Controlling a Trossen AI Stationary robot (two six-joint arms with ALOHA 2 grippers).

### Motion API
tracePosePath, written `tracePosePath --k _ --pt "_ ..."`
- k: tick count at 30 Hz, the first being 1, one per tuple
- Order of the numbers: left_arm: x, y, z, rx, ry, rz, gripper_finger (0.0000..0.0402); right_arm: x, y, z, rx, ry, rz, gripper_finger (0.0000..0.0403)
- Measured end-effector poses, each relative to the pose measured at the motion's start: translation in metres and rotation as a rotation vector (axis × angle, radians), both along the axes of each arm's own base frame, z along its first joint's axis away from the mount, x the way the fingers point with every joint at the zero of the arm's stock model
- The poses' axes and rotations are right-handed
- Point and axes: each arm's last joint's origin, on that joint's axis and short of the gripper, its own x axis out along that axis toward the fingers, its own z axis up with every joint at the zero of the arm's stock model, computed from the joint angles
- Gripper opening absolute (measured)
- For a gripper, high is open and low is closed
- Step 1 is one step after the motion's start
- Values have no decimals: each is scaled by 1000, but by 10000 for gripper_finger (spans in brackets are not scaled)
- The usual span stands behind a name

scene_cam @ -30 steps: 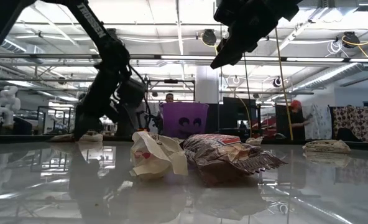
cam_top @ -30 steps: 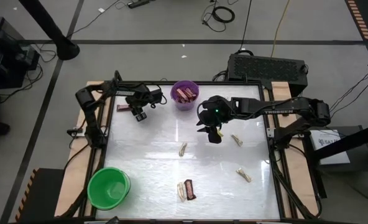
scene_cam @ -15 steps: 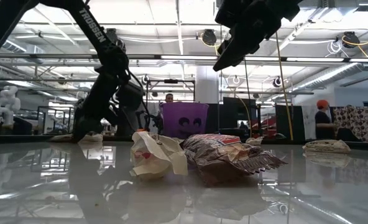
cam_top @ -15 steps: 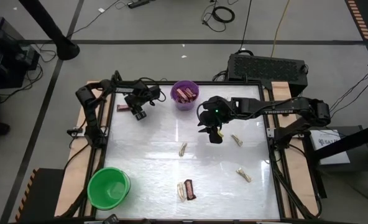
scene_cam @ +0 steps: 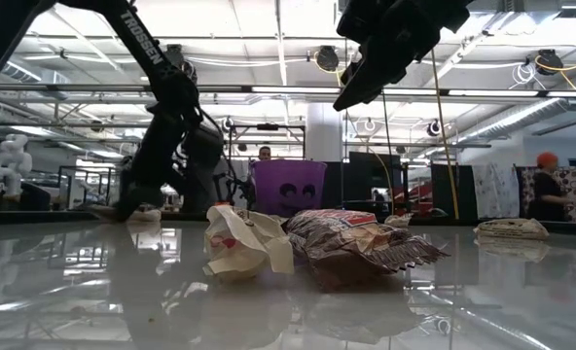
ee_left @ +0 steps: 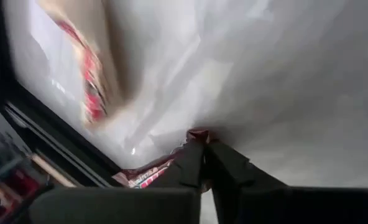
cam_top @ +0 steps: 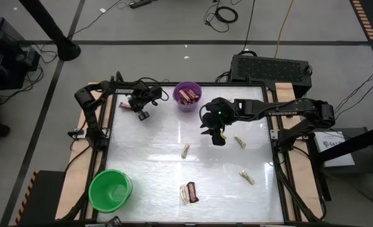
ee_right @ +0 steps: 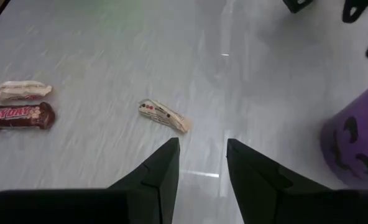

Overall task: Sort candy by brand, put in halloween buckets
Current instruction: Put the brown chocolate into the purple bucket

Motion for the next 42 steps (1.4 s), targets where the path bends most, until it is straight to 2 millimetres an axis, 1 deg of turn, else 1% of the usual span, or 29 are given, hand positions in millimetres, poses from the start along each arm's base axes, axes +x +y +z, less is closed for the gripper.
tracePosePath --k 3,7,10,14,17,19,22,24,27,29,31,34,38,42 --pt "1 -5 12 20 -33 -15 5 0 0 0 1 0 -1 128" --pt "3 -15 38 14 -176 -23 9 -1 0 -1 9 14 -8 128" --pt "7 -28 62 3 -341 -37 10 -3 0 -3 20 51 -14 128" --pt "13 -50 98 4 -608 -110 10 -5 1 -5 38 81 -29 128" --pt "19 -64 123 44 -808 -164 10 -7 1 -6 59 100 -50 128" --pt "25 -73 136 93 -919 -191 10 -7 1 -9 71 106 -63 128" --pt "39 -84 147 148 -1042 -261 11 -9 1 -21 84 113 -87 128" --pt "49 -90 152 177 -1119 -320 11 -11 1 -33 95 110 -101 128" --pt "67 -94 154 222 -1215 -393 11 -16 4 -52 128 111 -137 128" --pt "76 -93 151 256 -1237 -414 11 -18 10 -62 118 102 -156 128" --pt "85 -88 148 297 -1265 -429 11 -17 21 -67 114 68 -130 128" --pt "95 -77 143 339 -1302 -445 11 -13 42 -66 123 -1 -62 128" --pt "105 -61 138 359 -1395 -440 11 -11 81 -61 121 -82 68 128" --pt "110 -46 121 303 -1399 -384 11 -17 119 -58 54 -128 131 128"
